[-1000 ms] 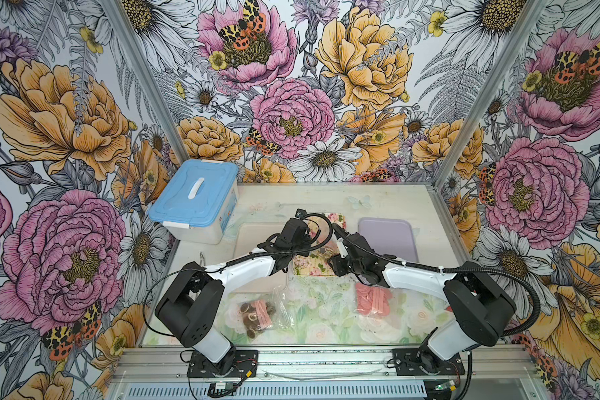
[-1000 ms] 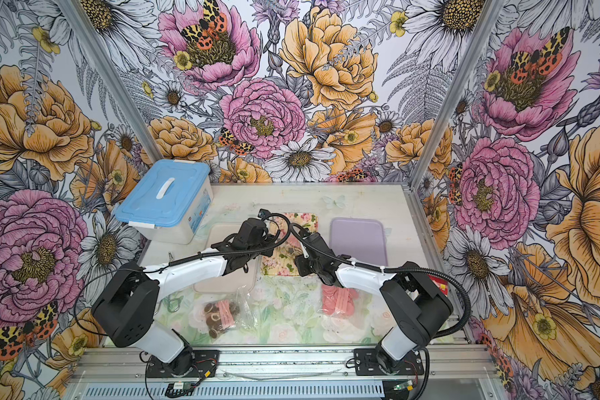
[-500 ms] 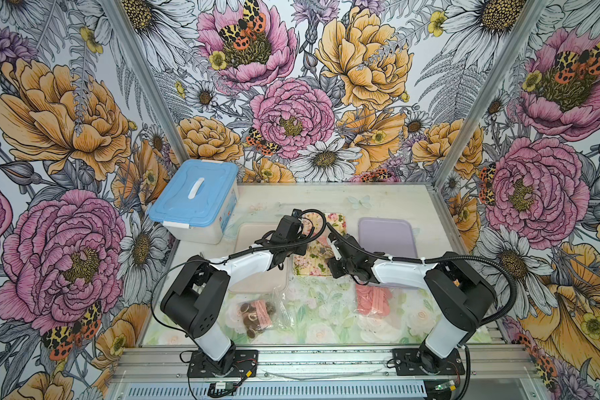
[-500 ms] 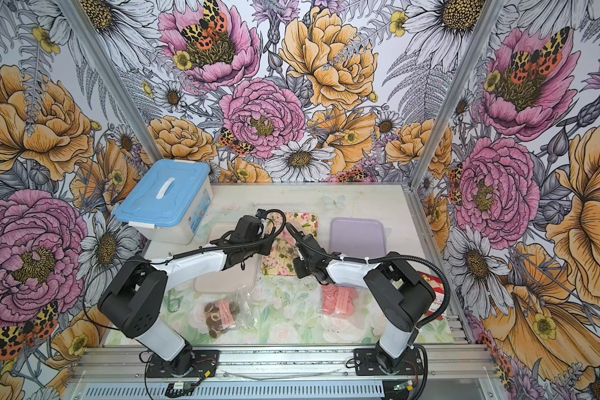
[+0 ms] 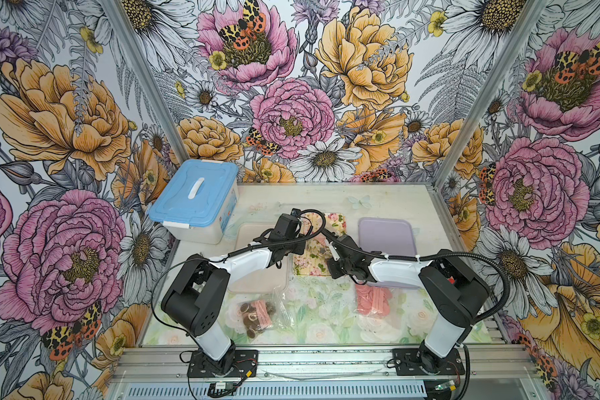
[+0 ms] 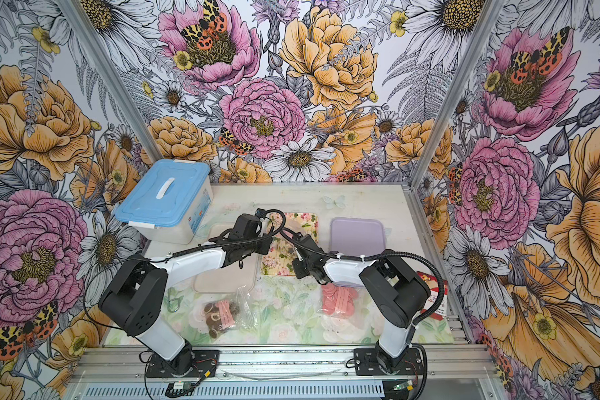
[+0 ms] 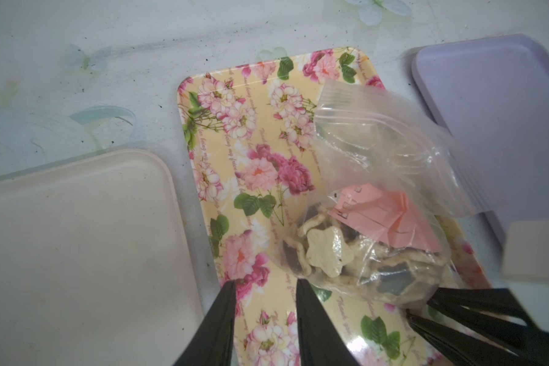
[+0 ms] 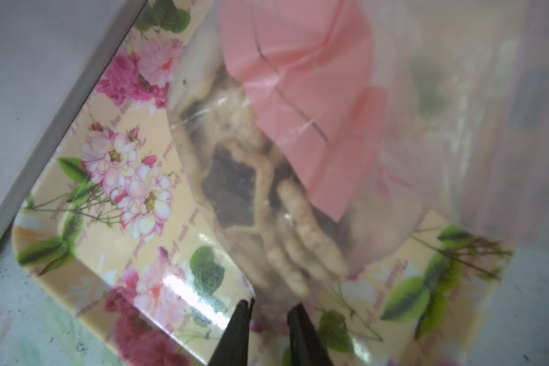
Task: Pour cookies out of the ziploc bag
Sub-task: 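Pour the cookies out of the ziploc bag onto the tray.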
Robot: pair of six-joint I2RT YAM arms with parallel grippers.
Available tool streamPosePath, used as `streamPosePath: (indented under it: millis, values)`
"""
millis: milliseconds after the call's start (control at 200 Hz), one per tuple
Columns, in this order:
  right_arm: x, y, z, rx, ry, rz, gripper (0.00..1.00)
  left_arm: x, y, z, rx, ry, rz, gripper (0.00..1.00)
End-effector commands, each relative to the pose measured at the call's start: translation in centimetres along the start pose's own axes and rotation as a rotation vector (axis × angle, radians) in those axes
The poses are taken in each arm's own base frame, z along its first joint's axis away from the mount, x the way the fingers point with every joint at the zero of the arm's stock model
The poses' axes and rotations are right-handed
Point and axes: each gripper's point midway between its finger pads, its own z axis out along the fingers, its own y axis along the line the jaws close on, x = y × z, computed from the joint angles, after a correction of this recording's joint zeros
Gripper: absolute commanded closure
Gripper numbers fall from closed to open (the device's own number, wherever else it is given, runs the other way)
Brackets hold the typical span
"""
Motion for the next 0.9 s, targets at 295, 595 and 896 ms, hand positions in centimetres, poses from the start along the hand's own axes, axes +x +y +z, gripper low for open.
streamPosePath:
  millis: [295, 595, 896]
  values:
    - [-0.9, 0.3, 0.3, 0.009, -0.015, -0.013, 1.00, -1.4, -0.1, -0.5, 0.022, -0.023, -0.004, 0.66]
    - [-1.7, 0.3, -1.1, 0.005, -0.058, -0.007, 1.00, -1.2, 1.6, -0.5, 0.012, -0.023, -0.042, 0.66]
    - [-2.3, 0.1, -2.5, -0.030, -0.099, 0.017, 1.00, -1.3, 2.1, -0.8, 0.008, -0.034, -0.062, 0.66]
